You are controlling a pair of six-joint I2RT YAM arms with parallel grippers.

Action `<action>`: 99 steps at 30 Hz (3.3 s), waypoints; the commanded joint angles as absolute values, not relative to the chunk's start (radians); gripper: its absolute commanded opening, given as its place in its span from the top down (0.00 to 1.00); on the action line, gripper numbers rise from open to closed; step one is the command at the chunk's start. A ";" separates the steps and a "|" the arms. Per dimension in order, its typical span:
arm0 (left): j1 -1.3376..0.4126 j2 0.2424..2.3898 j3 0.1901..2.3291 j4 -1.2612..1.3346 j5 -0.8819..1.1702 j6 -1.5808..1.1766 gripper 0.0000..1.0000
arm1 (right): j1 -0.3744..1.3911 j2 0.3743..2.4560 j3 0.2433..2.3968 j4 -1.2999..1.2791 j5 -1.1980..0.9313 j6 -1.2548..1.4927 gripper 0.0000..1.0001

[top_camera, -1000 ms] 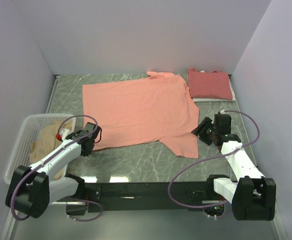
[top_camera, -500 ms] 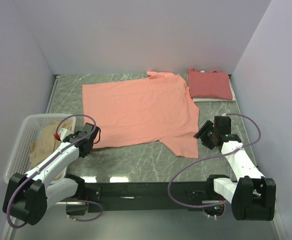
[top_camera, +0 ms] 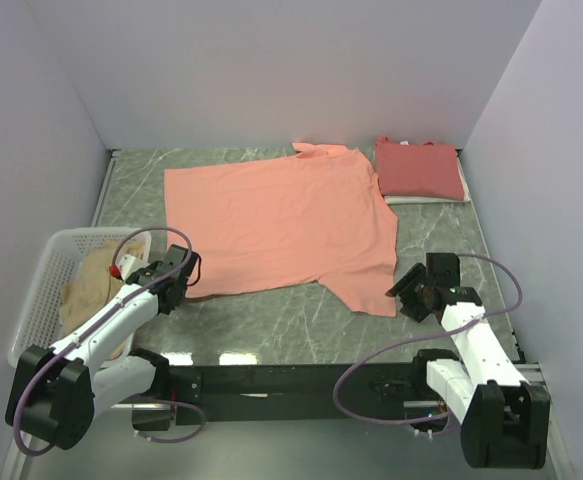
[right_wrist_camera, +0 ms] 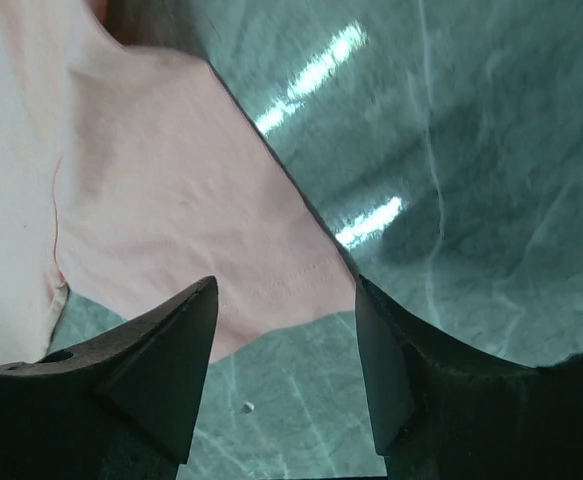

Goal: Fold and stack the t-shirts
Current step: Flatten the tshirt out

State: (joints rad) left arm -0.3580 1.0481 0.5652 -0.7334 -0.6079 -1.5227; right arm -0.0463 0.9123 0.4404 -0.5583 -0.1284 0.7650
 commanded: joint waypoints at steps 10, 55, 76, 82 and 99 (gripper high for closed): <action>-0.362 1.081 0.597 -0.673 -0.606 -1.479 0.99 | 0.158 0.672 0.259 -0.531 -0.219 1.169 0.35; -0.362 1.077 0.638 -0.695 -0.617 -1.456 0.99 | 0.218 1.052 0.502 -0.558 0.227 0.950 0.37; -0.362 1.091 0.641 -0.704 -0.620 -1.460 0.99 | 0.222 1.063 0.494 -0.462 0.113 0.931 1.00; -0.362 1.062 0.630 -0.733 -0.630 -1.466 0.99 | 0.219 0.881 0.540 -0.577 0.156 0.916 1.00; -0.362 0.911 0.564 -0.854 -0.635 -1.520 0.99 | 0.218 0.488 0.476 -0.813 0.077 0.959 1.00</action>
